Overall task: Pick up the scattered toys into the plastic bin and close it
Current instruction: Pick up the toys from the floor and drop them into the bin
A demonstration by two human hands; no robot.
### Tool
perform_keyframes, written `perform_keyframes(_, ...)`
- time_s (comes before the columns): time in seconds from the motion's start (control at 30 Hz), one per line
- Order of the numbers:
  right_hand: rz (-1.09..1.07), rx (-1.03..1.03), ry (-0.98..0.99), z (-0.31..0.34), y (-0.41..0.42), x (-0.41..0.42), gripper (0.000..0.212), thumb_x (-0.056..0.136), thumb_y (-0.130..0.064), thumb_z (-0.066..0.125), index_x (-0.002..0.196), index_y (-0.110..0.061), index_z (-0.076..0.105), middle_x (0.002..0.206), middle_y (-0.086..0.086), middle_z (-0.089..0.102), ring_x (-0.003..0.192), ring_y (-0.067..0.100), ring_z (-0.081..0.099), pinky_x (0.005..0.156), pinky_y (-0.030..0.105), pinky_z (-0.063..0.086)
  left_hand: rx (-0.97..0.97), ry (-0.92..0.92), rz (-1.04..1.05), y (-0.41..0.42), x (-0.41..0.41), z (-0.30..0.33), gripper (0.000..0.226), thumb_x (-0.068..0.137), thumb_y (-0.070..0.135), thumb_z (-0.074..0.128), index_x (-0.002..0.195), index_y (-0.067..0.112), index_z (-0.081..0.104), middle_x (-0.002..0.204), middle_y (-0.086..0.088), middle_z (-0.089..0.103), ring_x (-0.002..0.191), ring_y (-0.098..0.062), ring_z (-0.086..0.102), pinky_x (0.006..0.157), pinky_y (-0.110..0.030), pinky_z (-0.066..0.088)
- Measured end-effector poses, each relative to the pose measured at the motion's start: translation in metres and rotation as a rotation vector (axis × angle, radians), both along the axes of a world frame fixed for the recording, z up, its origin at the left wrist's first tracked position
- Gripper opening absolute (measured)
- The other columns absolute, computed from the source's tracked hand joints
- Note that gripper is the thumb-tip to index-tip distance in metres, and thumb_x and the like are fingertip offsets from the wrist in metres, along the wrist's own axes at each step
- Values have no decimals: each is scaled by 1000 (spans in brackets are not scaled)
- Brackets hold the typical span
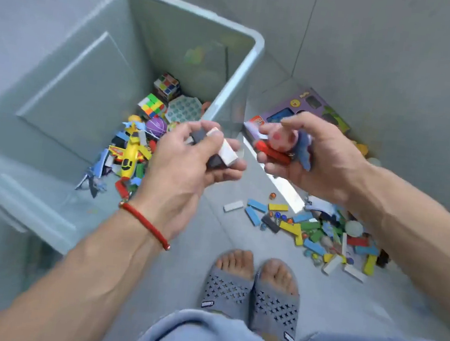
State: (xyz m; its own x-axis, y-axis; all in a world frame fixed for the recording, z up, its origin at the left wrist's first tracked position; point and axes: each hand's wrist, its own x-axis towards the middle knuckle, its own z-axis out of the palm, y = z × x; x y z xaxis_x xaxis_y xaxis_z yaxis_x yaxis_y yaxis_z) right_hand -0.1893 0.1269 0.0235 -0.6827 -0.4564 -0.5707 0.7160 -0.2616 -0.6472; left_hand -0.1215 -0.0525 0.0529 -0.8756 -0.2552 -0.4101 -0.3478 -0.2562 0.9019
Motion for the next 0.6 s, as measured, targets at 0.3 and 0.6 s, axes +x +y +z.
perform_keyframes(0.3,437,200,295,112,-120,-5,43,95,-35,58,131,-12,51,130,14,49,116,38,63,103,48,51,-749,-1,325,-123,41,73,56,77,23,60,133,28,58,126,-4,64,107,-15,59,88,-31,49)
perform_keyframes(0.6,626,1039,638,27,-18,-1,27,94,-28,57,108,-10,70,101,10,75,88,26,74,81,41,62,-547,242,-53,-33,36,6,23,75,13,53,88,23,69,89,2,74,87,-16,71,84,-44,59)
